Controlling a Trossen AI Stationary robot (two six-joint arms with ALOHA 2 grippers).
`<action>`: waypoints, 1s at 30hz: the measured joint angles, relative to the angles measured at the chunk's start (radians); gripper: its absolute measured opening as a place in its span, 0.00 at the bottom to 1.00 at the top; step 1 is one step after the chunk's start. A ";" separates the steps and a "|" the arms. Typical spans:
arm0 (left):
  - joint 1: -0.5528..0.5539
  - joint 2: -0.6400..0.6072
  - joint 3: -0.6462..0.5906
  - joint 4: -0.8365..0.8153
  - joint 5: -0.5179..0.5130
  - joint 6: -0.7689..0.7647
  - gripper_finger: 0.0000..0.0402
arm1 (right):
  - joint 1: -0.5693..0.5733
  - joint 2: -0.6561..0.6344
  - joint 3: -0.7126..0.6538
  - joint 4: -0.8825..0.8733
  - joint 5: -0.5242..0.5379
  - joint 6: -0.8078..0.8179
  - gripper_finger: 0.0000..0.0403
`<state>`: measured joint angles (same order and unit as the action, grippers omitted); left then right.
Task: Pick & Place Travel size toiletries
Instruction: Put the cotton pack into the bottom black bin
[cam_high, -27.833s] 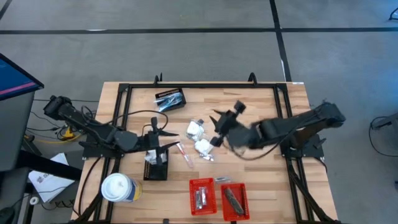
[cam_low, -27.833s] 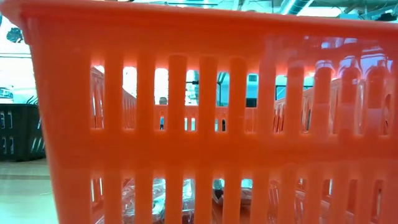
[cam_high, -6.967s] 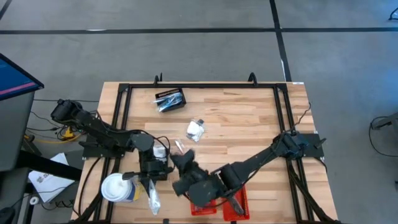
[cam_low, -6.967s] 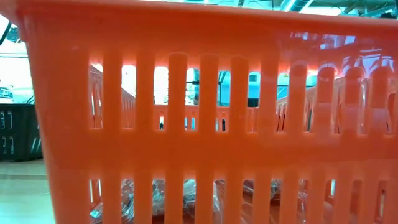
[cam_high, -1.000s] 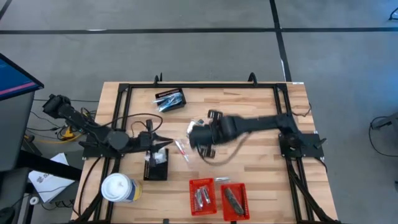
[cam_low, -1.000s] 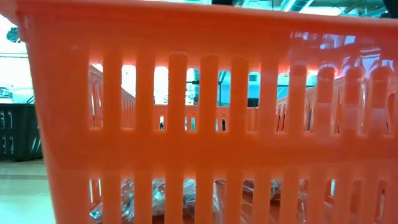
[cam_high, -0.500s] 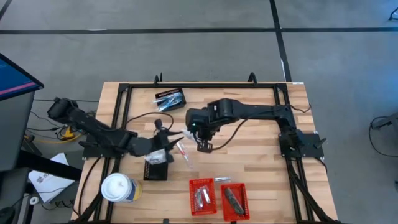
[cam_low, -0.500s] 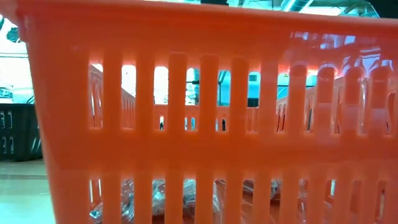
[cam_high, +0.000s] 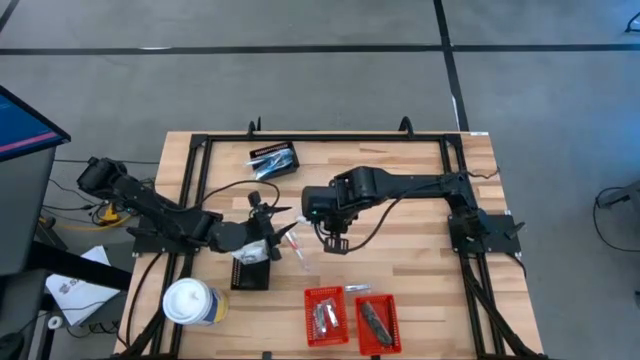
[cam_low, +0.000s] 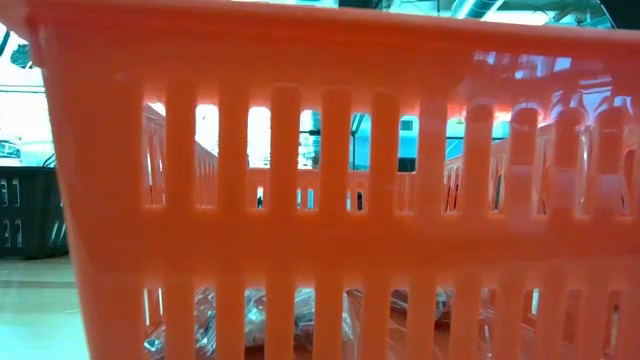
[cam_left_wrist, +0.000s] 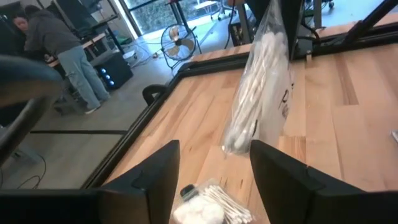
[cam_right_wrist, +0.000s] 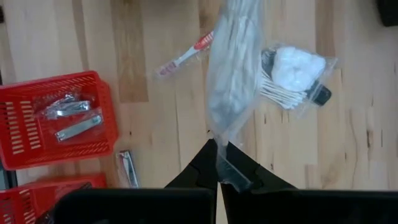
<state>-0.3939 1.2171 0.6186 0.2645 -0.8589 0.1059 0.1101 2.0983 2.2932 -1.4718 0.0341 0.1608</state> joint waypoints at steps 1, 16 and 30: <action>0.000 0.000 0.000 -0.001 0.000 0.000 0.48 | 0.000 0.000 0.000 0.006 0.000 0.000 0.00; 0.017 0.000 0.000 -0.001 0.105 -0.002 0.46 | -0.001 0.000 0.000 0.059 -0.007 -0.040 0.00; 0.017 0.000 -0.001 0.012 0.213 -0.036 0.05 | -0.001 0.000 0.000 0.060 -0.008 -0.082 0.07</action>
<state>-0.3771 1.2173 0.6174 0.2764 -0.6464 0.0700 0.1093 2.0983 2.2929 -1.4120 0.0265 0.0790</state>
